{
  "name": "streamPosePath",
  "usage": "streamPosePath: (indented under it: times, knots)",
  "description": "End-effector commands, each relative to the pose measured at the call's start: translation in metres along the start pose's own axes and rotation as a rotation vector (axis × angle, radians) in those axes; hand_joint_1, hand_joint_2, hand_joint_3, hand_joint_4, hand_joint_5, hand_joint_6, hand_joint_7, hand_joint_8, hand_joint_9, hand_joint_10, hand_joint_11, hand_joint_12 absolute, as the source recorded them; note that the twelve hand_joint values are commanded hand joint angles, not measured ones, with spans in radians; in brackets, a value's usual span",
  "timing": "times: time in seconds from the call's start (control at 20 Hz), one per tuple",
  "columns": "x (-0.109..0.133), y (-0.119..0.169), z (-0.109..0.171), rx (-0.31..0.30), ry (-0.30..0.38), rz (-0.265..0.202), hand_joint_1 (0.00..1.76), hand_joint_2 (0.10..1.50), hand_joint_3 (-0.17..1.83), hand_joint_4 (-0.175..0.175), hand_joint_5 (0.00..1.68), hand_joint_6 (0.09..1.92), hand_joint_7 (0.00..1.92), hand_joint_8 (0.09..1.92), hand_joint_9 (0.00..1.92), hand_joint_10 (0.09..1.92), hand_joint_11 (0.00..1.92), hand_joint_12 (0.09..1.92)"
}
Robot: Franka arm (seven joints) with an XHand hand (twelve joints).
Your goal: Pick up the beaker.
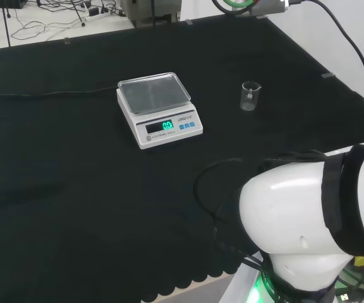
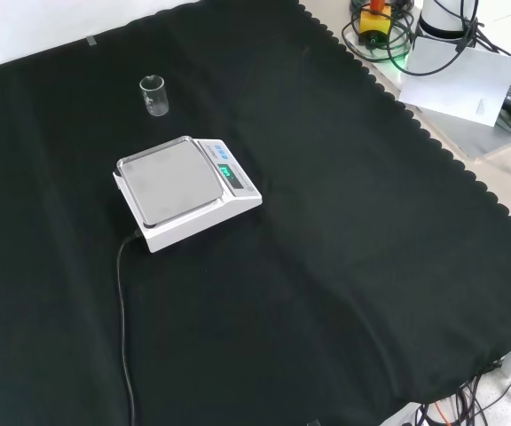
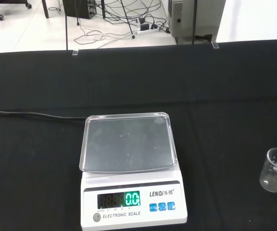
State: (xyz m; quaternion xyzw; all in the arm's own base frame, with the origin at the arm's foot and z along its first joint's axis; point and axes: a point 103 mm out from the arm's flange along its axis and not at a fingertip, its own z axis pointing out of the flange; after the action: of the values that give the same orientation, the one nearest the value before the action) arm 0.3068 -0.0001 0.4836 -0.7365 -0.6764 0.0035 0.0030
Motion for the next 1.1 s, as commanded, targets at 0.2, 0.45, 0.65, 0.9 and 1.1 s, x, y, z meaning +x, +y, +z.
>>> streamPosePath:
  times: [0.2, 0.45, 0.65, 0.9, 1.1]
  knots:
    - [-0.015, 0.015, 0.008, -0.004, -0.011, -0.007, 0.55, 0.92, 0.25, -0.012, 0.37, 0.09, 0.27, 0.54, 0.30, 0.75, 0.00, 1.38]
    - [-0.033, 0.040, 0.029, 0.036, 0.003, -0.009, 0.55, 0.91, 0.28, -0.014, 0.38, 0.09, 0.25, 0.63, 0.29, 0.80, 0.00, 1.40]
    - [-0.047, 0.059, 0.049, 0.053, -0.008, -0.002, 0.55, 0.91, 0.29, -0.015, 0.39, 0.09, 0.25, 0.63, 0.29, 0.80, 0.00, 1.40]
    - [-0.074, 0.070, 0.077, 0.078, -0.048, 0.026, 0.55, 0.91, 0.29, -0.017, 0.39, 0.09, 0.25, 0.64, 0.29, 0.80, 0.00, 1.40]
    - [-0.098, 0.076, 0.099, 0.094, -0.057, 0.051, 0.56, 0.90, 0.30, -0.018, 0.40, 0.09, 0.25, 0.64, 0.29, 0.80, 0.00, 1.39]
